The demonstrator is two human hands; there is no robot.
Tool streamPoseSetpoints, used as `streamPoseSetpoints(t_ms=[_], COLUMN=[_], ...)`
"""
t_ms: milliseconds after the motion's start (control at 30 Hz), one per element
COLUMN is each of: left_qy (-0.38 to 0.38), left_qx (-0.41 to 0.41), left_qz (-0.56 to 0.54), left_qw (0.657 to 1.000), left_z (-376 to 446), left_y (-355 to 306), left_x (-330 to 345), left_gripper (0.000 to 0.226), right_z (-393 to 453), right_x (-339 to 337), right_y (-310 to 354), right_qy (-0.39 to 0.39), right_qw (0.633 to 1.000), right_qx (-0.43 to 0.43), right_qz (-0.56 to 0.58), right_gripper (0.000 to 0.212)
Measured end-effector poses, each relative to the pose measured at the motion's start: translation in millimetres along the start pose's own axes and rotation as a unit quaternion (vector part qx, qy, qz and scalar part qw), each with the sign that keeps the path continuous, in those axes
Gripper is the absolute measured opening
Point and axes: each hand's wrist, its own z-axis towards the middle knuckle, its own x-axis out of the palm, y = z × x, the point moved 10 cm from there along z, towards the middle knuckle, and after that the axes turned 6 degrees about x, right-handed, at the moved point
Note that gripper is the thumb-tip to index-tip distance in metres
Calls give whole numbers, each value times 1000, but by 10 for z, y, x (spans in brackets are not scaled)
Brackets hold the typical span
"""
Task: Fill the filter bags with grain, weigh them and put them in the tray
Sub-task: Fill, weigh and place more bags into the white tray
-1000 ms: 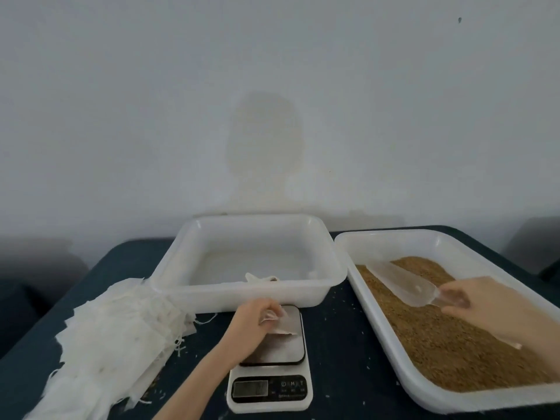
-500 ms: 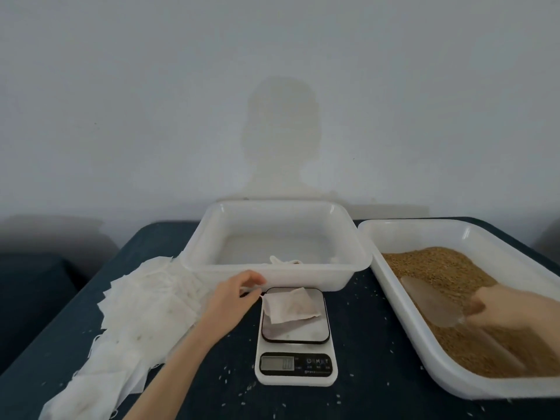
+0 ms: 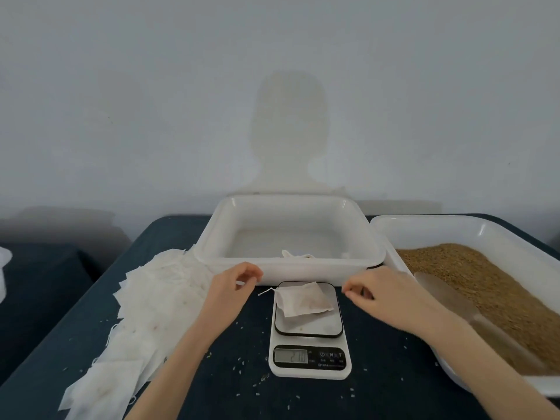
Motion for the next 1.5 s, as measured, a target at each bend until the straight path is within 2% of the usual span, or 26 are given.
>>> streamPoseSetpoints(t_ms=[267, 467, 567, 667, 800, 900, 1100, 1167, 1267, 1333, 1433, 1500], left_qy=[1, 1, 58, 135, 139, 125, 39, 2, -75, -109, -88, -26], left_qx=[-9, -6, 30, 87, 120, 126, 108, 94, 51, 23, -35, -88], left_qz=[13, 28, 135, 267, 284, 283, 194, 138, 39, 36, 87, 164], left_qw=[1000, 1000, 989, 950, 941, 942, 974, 986, 995, 993, 992, 982], left_z=[-93, -87, -42, -25, 20, 97, 576, 783, 1049, 1163, 1238, 1222], left_y=[177, 210, 133, 56, -52, -140, -487, -533, -419, -265, 63, 345], left_x=[15, 123, 300, 552, 681, 657, 239, 73, -198, -286, -195, -67], left_gripper=[29, 32, 27, 40, 39, 26, 17, 14, 13, 15, 14, 21], right_z=[70, 195, 273, 375, 506, 589, 990, 1161, 1443, 1630, 1830, 1887], right_x=[409, 566, 648, 717, 750, 548, 0, -168, -306, -267, 87, 456], right_y=[202, 532, 739, 870, 859, 743, 523, 507, 534, 536, 587, 669], right_qy=[5, -33, -52, -50, -38, -48, -23, -55, -110, -130, -82, -13], right_qw=[1000, 999, 999, 998, 998, 999, 984, 969, 953, 951, 960, 977], right_qx=[-2, -2, -12, -20, -20, 2, 25, 27, 28, 50, 81, 87], right_qz=[27, 30, -7, -24, -48, 16, 176, 241, 280, 277, 254, 194], right_gripper=[24, 27, 36, 32, 23, 19, 17, 24, 10, 9, 19, 23])
